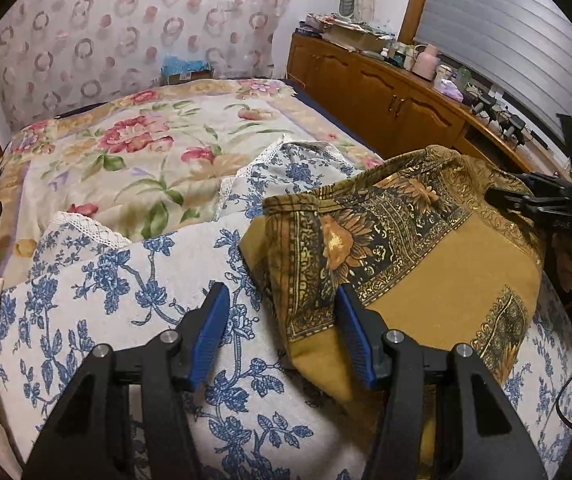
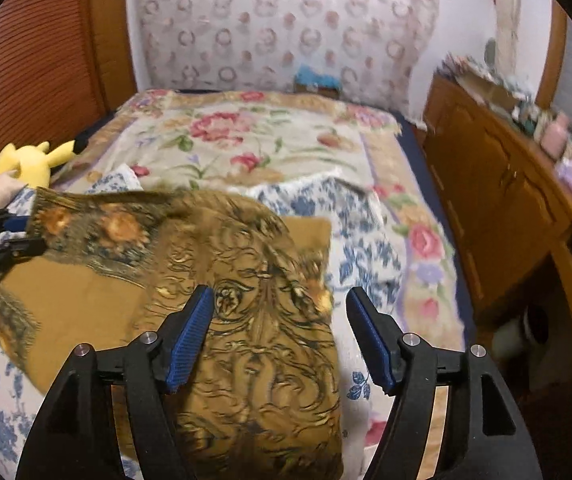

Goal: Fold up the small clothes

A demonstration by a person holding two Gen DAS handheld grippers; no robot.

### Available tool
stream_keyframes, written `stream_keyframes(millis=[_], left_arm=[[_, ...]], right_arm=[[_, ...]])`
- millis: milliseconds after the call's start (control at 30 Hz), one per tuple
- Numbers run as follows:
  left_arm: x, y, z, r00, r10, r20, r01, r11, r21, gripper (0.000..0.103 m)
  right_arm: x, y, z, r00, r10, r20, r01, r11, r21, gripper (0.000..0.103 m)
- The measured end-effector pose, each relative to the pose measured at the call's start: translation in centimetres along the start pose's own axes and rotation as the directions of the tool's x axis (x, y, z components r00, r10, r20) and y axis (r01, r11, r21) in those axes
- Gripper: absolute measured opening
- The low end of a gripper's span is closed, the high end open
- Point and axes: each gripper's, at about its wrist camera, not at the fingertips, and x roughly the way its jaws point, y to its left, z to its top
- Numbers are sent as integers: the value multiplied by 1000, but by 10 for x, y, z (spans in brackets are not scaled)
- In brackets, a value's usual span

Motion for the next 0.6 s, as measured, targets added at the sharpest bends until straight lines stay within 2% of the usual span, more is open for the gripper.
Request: stream_keyframes(millis=[333, 467, 500, 600], left_arm=[[-1, 6, -1, 1000, -27, 6, 27, 999, -26, 55], [0, 8, 0, 1000, -30, 6, 30, 999, -29, 55], [0, 8, 0, 1000, -29, 5, 30, 999, -28, 55], [1, 9, 0, 1000, -25, 3, 25, 999, -25, 55]], right_arm=[[25, -12, 0, 995, 91, -36, -88, 993, 82, 71], [28, -13, -1, 992, 118, -32, -115, 990, 82, 71], [28, -13, -1, 992, 121, -33, -118, 990, 80, 70], [26, -11, -1, 987, 155, -31, -153, 986, 64, 53]])
